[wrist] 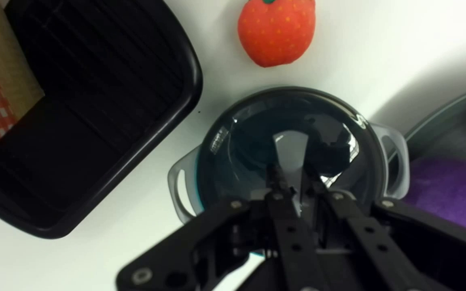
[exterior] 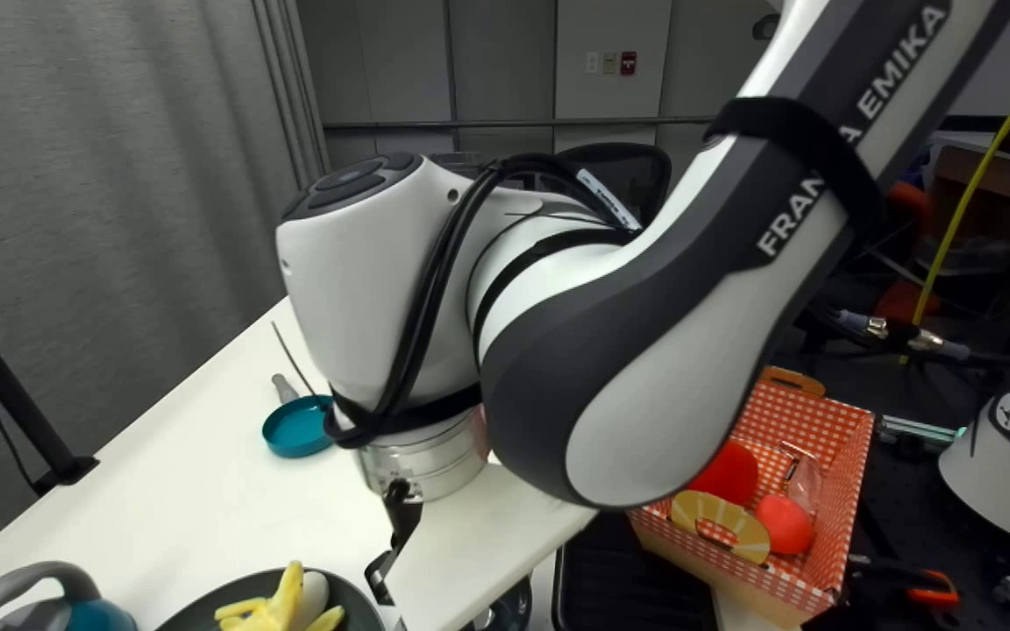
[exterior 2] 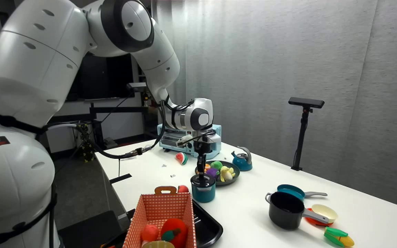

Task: Put the lid on top of the blue pot

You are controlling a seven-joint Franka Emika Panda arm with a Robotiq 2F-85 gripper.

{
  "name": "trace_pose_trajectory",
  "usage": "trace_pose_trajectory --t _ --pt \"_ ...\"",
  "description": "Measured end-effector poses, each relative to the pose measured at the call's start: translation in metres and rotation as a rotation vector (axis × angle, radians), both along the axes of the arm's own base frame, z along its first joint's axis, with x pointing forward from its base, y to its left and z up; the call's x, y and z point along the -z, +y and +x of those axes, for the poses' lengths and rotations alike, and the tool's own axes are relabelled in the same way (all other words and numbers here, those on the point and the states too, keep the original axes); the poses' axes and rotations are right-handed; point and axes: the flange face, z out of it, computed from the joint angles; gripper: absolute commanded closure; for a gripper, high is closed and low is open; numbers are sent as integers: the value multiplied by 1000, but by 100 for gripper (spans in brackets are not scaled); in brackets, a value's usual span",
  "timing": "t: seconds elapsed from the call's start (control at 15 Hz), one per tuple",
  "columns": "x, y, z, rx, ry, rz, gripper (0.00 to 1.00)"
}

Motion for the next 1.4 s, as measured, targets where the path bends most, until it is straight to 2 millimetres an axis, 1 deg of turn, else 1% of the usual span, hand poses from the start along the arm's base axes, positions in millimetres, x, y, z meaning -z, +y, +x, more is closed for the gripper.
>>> trace_pose_trajectory --t 0.07,0.13,0.27,0.33,0.47,0.67,0.93,1.4 --pt "0 -1 0 1 -3 2 60" --pt "0 -2 -1 2 -4 3 60" --pt "1 -5 -2 6 -1 3 46" --pt "3 -8 -3 8 2 2 37" --pt "4 -13 -4 13 7 1 23" --pt "7 -19 -7 17 17 -2 0" --pt "10 -23 -9 21 26 -5 0" --pt "10 -23 -9 21 27 -5 0"
